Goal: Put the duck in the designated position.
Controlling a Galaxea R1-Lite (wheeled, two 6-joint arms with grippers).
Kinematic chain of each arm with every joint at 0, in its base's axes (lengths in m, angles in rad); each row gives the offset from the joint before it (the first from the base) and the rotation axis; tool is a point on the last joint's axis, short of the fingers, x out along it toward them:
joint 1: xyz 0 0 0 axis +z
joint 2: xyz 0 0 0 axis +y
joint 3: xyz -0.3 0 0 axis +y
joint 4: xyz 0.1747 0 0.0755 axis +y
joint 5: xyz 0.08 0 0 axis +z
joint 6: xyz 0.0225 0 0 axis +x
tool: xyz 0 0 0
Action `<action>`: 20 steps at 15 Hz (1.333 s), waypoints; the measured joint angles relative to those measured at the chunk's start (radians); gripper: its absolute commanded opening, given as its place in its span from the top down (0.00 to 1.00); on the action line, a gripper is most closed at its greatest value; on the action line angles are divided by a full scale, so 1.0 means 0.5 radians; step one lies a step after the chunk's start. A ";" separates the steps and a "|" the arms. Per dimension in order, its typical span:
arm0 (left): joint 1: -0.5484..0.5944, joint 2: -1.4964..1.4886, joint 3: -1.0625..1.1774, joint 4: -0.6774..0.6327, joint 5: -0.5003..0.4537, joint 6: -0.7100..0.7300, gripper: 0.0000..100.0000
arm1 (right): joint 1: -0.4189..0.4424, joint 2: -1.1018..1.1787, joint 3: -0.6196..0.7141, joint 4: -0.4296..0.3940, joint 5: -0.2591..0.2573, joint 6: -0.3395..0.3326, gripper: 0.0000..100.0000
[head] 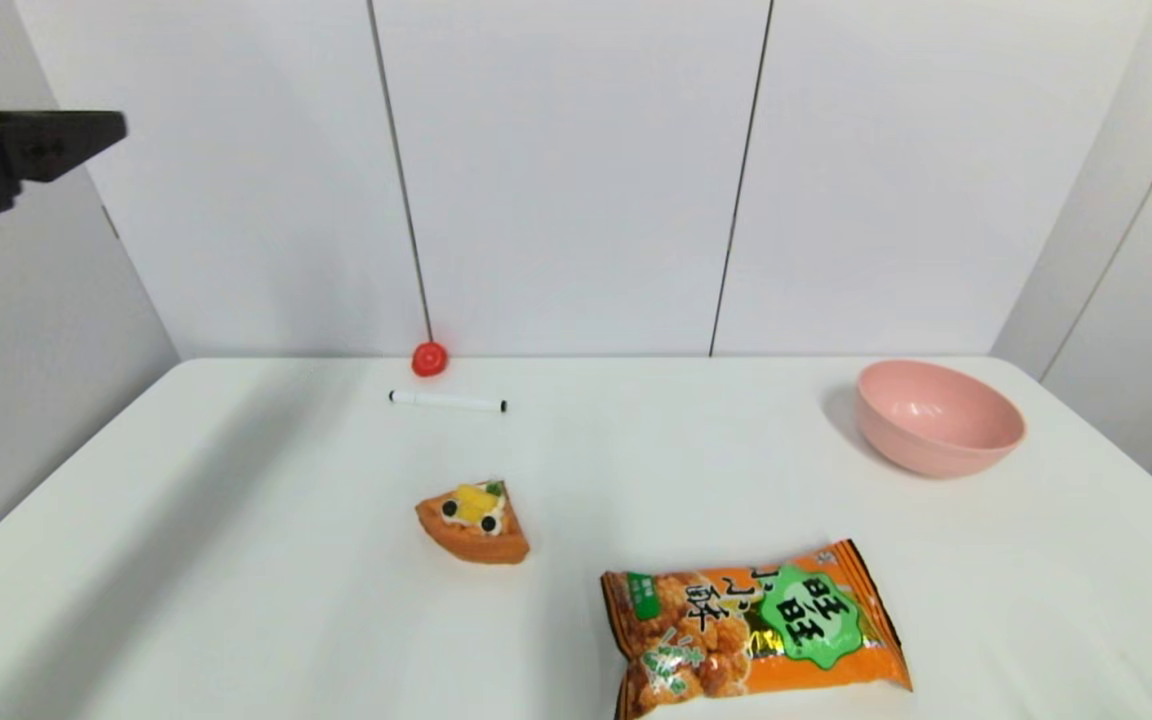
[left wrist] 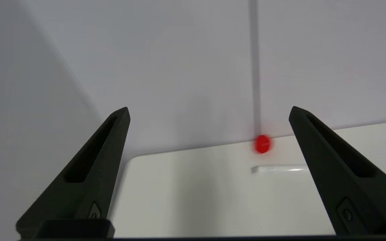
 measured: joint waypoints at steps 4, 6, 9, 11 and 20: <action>0.246 -0.371 0.563 -0.007 -0.001 0.040 0.00 | 0.000 0.000 0.000 0.000 -0.001 0.000 0.00; 0.275 -0.584 0.904 -0.009 -0.024 -0.020 0.00 | 0.000 0.000 0.000 0.001 -0.001 0.000 0.00; 0.288 -0.960 1.423 -0.008 -0.152 -0.107 0.00 | 0.000 0.000 0.000 0.001 -0.001 0.000 0.00; 0.290 -1.220 1.697 -0.006 -0.263 -0.164 0.00 | 0.000 0.001 0.000 0.000 0.000 0.000 0.00; 0.294 -2.152 2.295 0.129 -0.379 -0.212 0.00 | 0.000 0.000 0.000 0.001 0.000 -0.001 0.00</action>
